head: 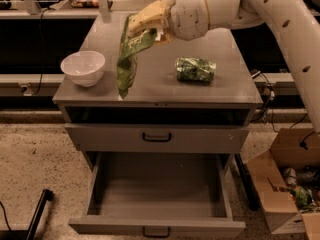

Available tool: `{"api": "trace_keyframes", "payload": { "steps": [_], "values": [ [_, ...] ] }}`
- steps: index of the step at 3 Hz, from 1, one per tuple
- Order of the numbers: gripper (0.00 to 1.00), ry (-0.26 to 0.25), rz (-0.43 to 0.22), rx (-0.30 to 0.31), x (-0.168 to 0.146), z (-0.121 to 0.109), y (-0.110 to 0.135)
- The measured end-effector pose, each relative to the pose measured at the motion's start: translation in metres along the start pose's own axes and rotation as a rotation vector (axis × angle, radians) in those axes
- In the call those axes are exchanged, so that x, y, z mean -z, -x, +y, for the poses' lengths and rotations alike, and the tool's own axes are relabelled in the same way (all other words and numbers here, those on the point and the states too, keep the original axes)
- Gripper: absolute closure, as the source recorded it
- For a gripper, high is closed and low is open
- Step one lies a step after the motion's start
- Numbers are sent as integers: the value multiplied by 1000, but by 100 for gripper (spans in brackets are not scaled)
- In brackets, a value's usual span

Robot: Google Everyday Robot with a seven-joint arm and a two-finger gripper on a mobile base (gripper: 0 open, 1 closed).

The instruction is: Pick green jalapeno chip bag from middle drawer and place on counter

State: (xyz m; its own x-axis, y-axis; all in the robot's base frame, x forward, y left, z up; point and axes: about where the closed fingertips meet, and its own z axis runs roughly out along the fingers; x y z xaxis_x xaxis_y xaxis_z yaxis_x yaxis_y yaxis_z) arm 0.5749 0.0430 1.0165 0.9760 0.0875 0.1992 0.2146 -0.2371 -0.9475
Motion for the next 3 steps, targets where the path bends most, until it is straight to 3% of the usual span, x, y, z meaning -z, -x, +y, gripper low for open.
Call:
{"api": "trace_keyframes", "payload": {
  "steps": [2,3],
  "values": [
    [100,21,154,-195,-19,58,-70],
    [100,16,241,-236,-20,77,-104]
  ]
}}
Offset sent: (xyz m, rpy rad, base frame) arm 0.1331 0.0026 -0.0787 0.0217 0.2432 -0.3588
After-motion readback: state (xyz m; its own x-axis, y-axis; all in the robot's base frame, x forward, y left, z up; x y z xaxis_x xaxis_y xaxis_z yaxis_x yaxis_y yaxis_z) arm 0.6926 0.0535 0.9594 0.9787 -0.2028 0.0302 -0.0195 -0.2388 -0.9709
